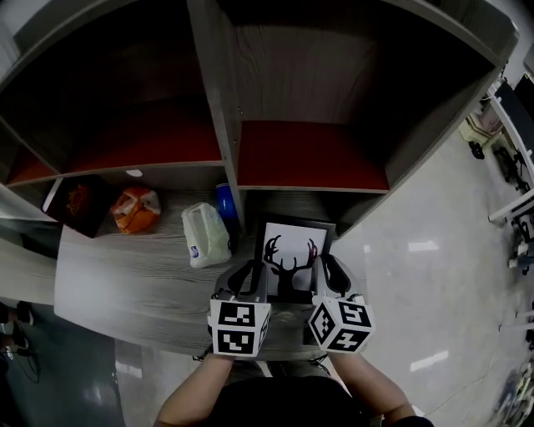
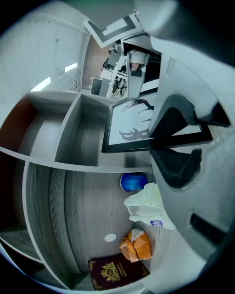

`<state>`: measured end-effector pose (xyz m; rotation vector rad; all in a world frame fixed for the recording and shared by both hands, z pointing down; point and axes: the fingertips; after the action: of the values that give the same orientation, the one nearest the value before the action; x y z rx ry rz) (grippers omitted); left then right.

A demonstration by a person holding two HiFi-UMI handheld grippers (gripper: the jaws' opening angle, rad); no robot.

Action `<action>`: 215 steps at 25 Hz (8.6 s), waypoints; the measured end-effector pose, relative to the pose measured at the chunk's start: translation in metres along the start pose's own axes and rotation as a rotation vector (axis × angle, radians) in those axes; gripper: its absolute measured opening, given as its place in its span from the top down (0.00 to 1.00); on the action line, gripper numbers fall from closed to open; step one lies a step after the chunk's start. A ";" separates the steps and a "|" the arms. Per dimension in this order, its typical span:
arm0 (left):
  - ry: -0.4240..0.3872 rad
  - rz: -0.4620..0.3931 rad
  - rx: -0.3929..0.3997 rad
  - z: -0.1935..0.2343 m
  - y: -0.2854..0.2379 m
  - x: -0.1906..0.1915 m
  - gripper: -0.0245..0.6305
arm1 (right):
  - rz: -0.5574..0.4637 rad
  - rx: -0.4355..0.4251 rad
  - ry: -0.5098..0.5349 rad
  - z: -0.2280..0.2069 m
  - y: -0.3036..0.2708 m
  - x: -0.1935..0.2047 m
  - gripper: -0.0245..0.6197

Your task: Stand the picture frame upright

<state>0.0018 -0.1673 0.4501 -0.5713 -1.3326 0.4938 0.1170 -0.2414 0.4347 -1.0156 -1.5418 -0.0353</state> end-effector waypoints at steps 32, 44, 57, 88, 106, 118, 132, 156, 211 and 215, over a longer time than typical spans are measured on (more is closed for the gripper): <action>0.060 -0.126 -0.116 0.009 -0.049 -0.046 0.86 | -0.078 -0.016 0.088 -0.021 -0.058 -0.047 0.85; 0.082 -0.173 -0.156 0.020 -0.065 -0.062 0.86 | -0.112 0.007 0.068 -0.023 -0.079 -0.062 0.85; 0.129 -0.213 -0.187 0.026 -0.078 -0.075 0.87 | -0.159 0.050 0.093 -0.025 -0.094 -0.079 0.85; 0.198 -0.182 -0.219 0.031 -0.111 -0.077 0.87 | -0.152 0.080 0.128 -0.032 -0.114 -0.087 0.85; 0.188 -0.239 -0.278 0.036 -0.116 -0.083 0.87 | -0.173 0.081 0.113 -0.034 -0.121 -0.082 0.84; 0.126 -0.220 -0.279 0.034 -0.114 -0.081 0.87 | -0.181 0.088 0.117 -0.035 -0.120 -0.082 0.85; 0.104 -0.230 -0.200 0.027 -0.096 -0.079 0.84 | -0.181 0.084 0.136 -0.035 -0.120 -0.081 0.84; -0.041 0.036 0.180 -0.026 -0.120 -0.011 0.96 | -0.153 0.052 0.158 -0.034 -0.122 -0.077 0.84; 0.025 0.076 0.190 -0.015 -0.129 -0.018 0.96 | 0.454 -0.394 0.554 0.027 -0.107 0.065 0.96; -0.005 0.049 0.182 -0.014 -0.124 -0.021 0.96 | 0.457 -0.400 0.558 0.028 -0.108 0.066 0.96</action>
<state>0.0128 -0.2767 0.5118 -0.4533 -1.2657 0.6497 0.0376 -0.2553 0.5358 -1.5048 -0.7858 -0.2915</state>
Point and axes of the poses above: the fingertips, and each gripper's own axes: y backward along the fingers, z to its left, x out of its underside, and after that the axes turned 7 degrees about z, right-handed
